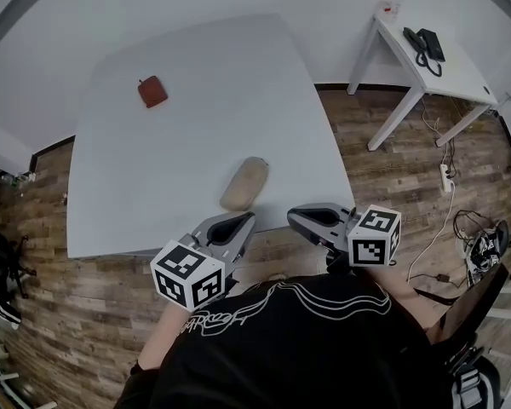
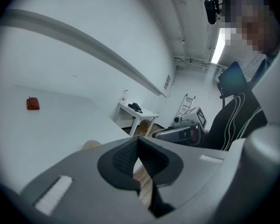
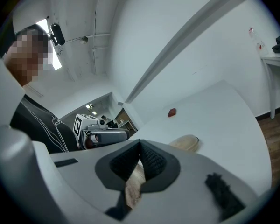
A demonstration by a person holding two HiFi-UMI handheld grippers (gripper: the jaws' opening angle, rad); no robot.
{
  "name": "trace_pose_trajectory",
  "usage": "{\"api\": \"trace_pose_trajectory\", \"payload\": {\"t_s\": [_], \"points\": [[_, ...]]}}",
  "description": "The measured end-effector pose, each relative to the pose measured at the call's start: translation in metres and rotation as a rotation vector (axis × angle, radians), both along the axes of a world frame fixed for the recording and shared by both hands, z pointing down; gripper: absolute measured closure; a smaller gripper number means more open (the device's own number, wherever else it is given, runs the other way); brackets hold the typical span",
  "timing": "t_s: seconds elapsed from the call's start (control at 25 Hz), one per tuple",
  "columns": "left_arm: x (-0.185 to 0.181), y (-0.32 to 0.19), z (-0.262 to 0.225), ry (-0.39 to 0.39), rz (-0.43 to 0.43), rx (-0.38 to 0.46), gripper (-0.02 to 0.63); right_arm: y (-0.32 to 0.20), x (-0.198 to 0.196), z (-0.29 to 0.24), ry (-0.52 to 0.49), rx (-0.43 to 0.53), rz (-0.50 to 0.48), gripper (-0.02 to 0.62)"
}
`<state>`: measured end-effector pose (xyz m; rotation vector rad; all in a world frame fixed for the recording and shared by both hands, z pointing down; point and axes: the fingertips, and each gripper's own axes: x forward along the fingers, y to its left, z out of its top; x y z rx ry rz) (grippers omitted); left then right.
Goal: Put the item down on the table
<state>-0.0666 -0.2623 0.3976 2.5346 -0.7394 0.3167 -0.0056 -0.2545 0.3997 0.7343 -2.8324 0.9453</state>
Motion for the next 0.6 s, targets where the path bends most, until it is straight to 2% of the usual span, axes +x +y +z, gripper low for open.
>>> {"api": "trace_pose_trajectory", "payload": {"t_s": [0.28,0.6], "points": [[-0.0003,-0.0003,-0.0020,0.020,0.003,0.003,0.601,0.0001,-0.0038,-0.0034,0.009,0.007,-0.002,0.588],[0.0000,0.0018,-0.0033,0.080,-0.016,-0.035,0.600,0.0082,-0.0041,-0.0008,0.026,-0.004,-0.011,0.588]]}}
